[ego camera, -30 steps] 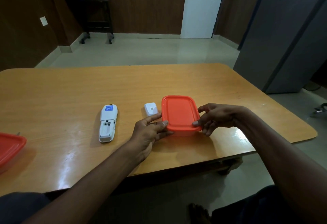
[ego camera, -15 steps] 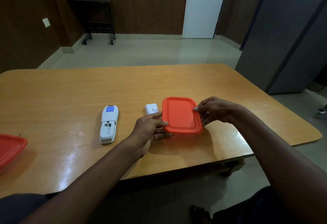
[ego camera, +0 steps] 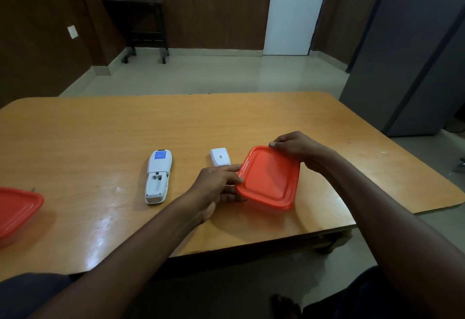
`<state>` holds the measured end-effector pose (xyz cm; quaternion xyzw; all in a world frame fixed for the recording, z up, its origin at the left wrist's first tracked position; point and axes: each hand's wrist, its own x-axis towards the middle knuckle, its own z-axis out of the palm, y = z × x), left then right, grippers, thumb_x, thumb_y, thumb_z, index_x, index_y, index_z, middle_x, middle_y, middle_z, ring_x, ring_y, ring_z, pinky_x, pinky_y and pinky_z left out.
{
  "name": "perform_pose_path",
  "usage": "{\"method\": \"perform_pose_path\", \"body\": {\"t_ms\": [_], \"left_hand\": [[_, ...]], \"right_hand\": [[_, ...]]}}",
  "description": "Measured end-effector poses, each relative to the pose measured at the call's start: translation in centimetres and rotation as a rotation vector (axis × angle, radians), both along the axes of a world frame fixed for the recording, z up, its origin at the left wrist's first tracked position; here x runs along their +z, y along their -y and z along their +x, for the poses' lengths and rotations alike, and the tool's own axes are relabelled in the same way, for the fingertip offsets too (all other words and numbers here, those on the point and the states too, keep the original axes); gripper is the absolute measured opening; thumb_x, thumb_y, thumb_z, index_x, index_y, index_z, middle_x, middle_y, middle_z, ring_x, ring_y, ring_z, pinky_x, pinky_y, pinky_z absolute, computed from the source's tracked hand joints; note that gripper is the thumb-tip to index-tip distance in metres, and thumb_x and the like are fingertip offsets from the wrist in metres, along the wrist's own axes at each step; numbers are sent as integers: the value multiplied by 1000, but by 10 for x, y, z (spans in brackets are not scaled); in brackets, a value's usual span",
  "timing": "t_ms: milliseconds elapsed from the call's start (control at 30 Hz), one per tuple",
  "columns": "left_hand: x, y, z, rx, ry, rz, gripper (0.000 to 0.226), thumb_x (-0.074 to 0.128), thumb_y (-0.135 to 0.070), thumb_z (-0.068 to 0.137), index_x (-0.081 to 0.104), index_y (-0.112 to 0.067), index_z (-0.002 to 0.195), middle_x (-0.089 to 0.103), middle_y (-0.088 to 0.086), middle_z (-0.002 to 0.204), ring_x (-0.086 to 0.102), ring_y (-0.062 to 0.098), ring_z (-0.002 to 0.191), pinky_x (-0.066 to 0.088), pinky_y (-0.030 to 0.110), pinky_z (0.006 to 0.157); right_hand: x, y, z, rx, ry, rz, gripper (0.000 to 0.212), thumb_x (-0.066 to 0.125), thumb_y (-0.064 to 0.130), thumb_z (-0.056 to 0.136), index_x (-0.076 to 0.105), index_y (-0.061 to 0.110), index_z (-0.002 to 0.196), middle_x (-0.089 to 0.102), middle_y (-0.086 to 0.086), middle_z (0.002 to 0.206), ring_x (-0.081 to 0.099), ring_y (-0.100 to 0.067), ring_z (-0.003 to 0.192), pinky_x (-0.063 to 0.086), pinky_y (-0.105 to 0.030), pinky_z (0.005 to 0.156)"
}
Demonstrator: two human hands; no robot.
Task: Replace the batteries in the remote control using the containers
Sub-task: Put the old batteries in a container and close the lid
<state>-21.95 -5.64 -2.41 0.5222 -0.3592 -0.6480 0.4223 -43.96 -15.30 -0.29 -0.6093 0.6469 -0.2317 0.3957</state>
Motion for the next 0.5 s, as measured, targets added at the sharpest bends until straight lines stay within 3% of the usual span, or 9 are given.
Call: {"method": "perform_pose_path", "body": {"t_ms": [100,200,333,500], "left_hand": [[-4,-1,0,39,-2,-19,23,62,8,89,77,-8,99,71,9,72,62,19,55,58,28,48],[-8,-1,0,73,4,-17,18,65,-6,94,75,-3,108,71,11,77,64,17,55,57,29,49],[-10,1,-2,69,59,15,26,68,-26,95,71,-4,108,61,-1,52,55,12,40,53,28,45],[-12,2,-1,133,109,-27,23,69,-18,92,66,1,106,58,0,51,52,12,35,52,30,44]], "right_hand": [[-2,5,3,25,11,9,22,66,30,97,73,12,85,71,-11,90,65,-23,79,53,-33,69],[-2,5,5,52,-2,36,26,62,30,99,71,10,86,69,-11,89,63,-23,79,51,-35,69],[-2,-1,12,104,-3,44,28,60,34,100,74,10,98,73,-7,96,68,-20,86,55,-30,71],[2,-1,1,123,47,77,26,71,25,93,74,9,112,72,-8,113,67,-26,108,60,-42,87]]}}
